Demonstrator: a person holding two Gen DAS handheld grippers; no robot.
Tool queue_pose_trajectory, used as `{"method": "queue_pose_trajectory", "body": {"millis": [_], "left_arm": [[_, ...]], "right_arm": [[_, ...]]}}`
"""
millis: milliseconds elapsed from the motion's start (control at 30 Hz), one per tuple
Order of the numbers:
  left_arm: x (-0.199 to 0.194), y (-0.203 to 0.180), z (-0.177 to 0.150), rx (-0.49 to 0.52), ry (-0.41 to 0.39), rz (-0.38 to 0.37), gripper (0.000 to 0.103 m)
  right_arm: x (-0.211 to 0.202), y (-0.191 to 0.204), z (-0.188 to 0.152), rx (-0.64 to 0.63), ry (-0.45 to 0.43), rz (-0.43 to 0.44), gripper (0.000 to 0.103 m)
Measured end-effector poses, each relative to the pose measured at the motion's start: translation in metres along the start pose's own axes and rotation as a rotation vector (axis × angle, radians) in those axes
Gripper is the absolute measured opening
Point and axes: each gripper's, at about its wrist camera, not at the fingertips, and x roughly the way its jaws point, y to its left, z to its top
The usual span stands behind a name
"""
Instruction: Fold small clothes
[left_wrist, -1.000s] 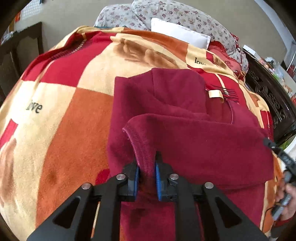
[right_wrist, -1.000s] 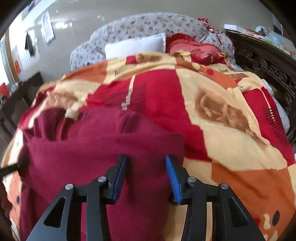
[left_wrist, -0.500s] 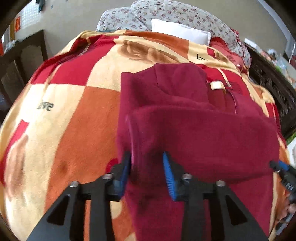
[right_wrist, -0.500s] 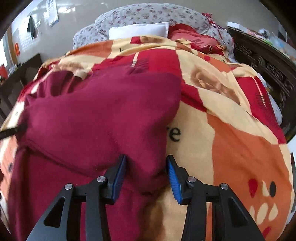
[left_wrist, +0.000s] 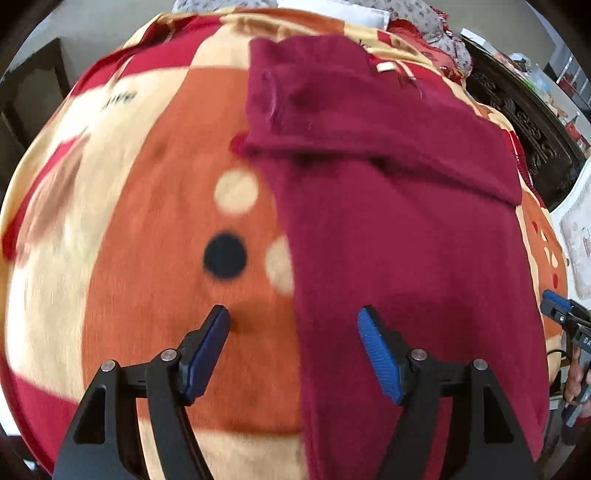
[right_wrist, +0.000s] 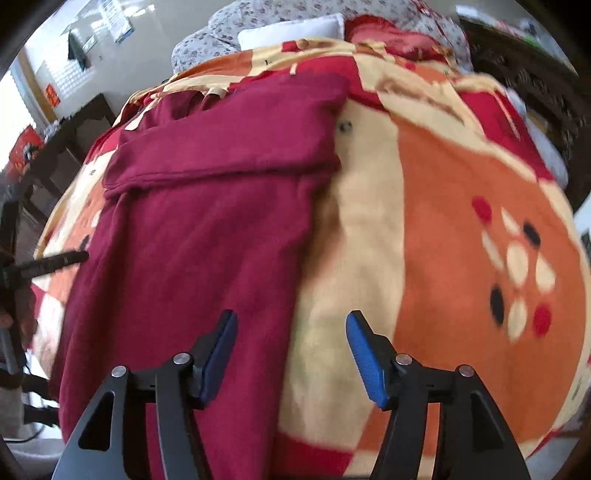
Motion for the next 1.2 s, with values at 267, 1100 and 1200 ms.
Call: {"method": "queue_pose_trajectory", "body": {"millis": [267,1100,1200], "left_arm": [[0.000,-0.009,-0.025,0.053,-0.028,0.058,0.072],[-0.030,-0.010,-0.091,0.084,0.054,0.025,0.091],[-0.031,-0.012,-0.095,0.078,0.048,0.033,0.091]], "right_arm": [[0.009,0.028,-0.009,-0.084,-0.065,-0.049,0.006],[-0.104,-0.007,-0.097,0.008,-0.063,-0.046,0.063],[-0.131,-0.029,-0.108,0.069,-0.061,-0.022,0.073]]}}
